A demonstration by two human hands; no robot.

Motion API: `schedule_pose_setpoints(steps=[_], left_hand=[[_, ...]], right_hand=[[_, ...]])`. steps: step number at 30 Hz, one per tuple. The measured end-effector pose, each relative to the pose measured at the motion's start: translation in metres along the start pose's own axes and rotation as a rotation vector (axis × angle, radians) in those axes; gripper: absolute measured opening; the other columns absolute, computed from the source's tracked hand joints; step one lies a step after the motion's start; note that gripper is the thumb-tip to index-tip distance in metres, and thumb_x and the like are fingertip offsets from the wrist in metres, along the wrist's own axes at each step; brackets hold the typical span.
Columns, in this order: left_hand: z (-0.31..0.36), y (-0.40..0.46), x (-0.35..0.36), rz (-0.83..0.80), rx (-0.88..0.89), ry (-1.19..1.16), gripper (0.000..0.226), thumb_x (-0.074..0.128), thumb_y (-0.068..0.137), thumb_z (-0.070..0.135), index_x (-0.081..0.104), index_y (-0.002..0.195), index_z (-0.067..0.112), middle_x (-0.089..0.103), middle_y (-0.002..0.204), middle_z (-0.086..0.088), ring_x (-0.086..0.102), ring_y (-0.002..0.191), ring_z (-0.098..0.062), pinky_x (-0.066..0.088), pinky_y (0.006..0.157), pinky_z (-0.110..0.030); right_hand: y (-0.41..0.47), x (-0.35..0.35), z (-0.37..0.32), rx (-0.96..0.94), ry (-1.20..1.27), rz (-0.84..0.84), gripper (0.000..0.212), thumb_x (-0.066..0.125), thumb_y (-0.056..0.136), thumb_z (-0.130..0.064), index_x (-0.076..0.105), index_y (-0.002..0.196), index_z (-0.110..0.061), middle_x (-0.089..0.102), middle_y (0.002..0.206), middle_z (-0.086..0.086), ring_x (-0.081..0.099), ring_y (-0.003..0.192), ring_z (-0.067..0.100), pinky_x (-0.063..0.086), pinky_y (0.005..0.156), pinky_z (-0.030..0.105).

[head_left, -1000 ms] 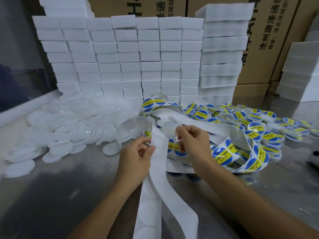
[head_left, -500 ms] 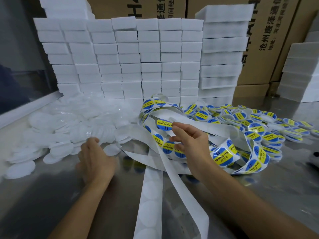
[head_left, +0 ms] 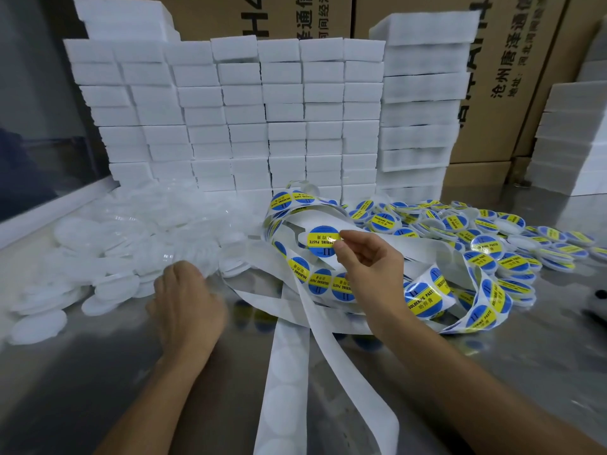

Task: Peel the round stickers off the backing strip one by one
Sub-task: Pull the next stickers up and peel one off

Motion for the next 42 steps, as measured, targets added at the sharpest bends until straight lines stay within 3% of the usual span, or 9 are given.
schedule_pose_setpoints(steps=[4,6,9,13,16,21,26,34,42], left_hand=[[0.016,-0.006,-0.017,0.167,0.064,-0.57,0.013,0.042,0.096,0.002,0.044,0.095,0.014,0.058,0.117,0.009,0.051,0.107,-0.013,0.043,0.088,-0.034],[0.028,-0.011,-0.02,0.145,0.058,-0.762,0.014,0.039,0.1,0.007,0.043,0.095,0.02,0.055,0.106,0.024,0.057,0.097,-0.006,0.043,0.084,-0.028],[0.038,-0.015,-0.006,0.004,-0.104,-1.129,0.021,0.037,0.103,0.007,0.046,0.088,0.019,0.05,0.088,0.006,0.069,0.072,-0.008,0.053,0.078,-0.035],[0.05,-0.026,0.018,-0.227,-0.424,-1.528,0.019,0.039,0.104,0.009,0.05,0.088,0.008,0.057,0.109,-0.014,0.073,0.077,-0.024,0.06,0.062,-0.033],[0.05,-0.03,0.024,-0.255,-0.483,-1.561,0.016,0.039,0.103,0.008,0.052,0.097,0.001,0.055,0.116,-0.017,0.074,0.065,-0.019,0.059,0.057,-0.03],[0.048,-0.029,0.023,-0.277,-0.461,-1.431,0.021,0.046,0.097,-0.003,0.061,0.109,0.006,0.062,0.109,-0.011,0.074,0.069,-0.015,0.058,0.058,-0.027],[0.047,-0.031,0.021,-0.337,-0.449,-1.405,0.021,0.059,0.092,-0.002,0.068,0.088,0.016,0.075,0.083,0.0,0.074,0.074,-0.014,0.059,0.061,-0.023],[0.051,-0.035,0.027,-0.458,-0.444,-1.493,0.021,0.07,0.082,-0.001,0.068,0.102,0.002,0.076,0.092,-0.012,0.074,0.086,-0.024,0.06,0.071,-0.028],[0.061,-0.037,0.026,-0.549,-0.362,-1.546,0.042,0.075,0.066,0.013,0.068,0.106,0.001,0.076,0.096,-0.014,0.074,0.091,-0.026,0.059,0.069,-0.027]], right_hand=[[0.002,0.0,0.002,0.026,0.028,0.0,0.018,0.073,0.088,-0.014,0.068,0.099,-0.028,0.075,0.079,-0.01,0.068,0.073,-0.002,0.05,0.062,0.011],[0.002,0.0,0.005,0.065,0.053,0.016,0.017,0.075,0.086,-0.015,0.07,0.098,-0.026,0.075,0.082,-0.012,0.068,0.073,-0.005,0.048,0.059,0.008],[0.002,0.0,0.006,0.094,0.069,0.027,0.012,0.074,0.086,-0.015,0.072,0.089,-0.027,0.075,0.078,-0.016,0.068,0.073,-0.007,0.047,0.056,0.007],[-0.003,0.006,0.0,0.054,0.072,-0.017,0.012,0.073,0.086,-0.009,0.071,0.088,-0.02,0.074,0.073,-0.015,0.068,0.069,-0.005,0.048,0.056,0.008],[-0.008,0.013,-0.003,0.006,0.029,-0.056,0.011,0.074,0.086,-0.011,0.071,0.083,-0.021,0.073,0.072,-0.014,0.066,0.068,-0.005,0.048,0.057,0.009],[-0.009,0.012,-0.004,0.01,0.025,-0.053,0.013,0.073,0.086,-0.009,0.072,0.094,-0.019,0.074,0.074,-0.011,0.067,0.069,-0.003,0.048,0.058,0.01],[-0.006,0.01,-0.003,0.067,0.004,-0.062,0.009,0.071,0.089,-0.019,0.072,0.082,-0.025,0.072,0.071,-0.017,0.064,0.068,-0.007,0.049,0.056,0.01],[-0.009,0.02,-0.005,0.153,0.112,-0.191,0.014,0.071,0.088,-0.018,0.078,0.077,-0.025,0.071,0.069,-0.004,0.06,0.058,0.007,0.051,0.058,0.021],[-0.017,0.028,-0.003,0.096,0.015,-0.274,0.008,0.073,0.086,-0.021,0.077,0.092,-0.017,0.077,0.083,0.0,0.061,0.06,0.005,0.051,0.058,0.016]])
Point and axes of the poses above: each hand's wrist, its own y-axis towards the middle knuckle, its own x-axis out of the palm, z = x × y, the point moved 7 cm from there along y, towards the middle knuckle
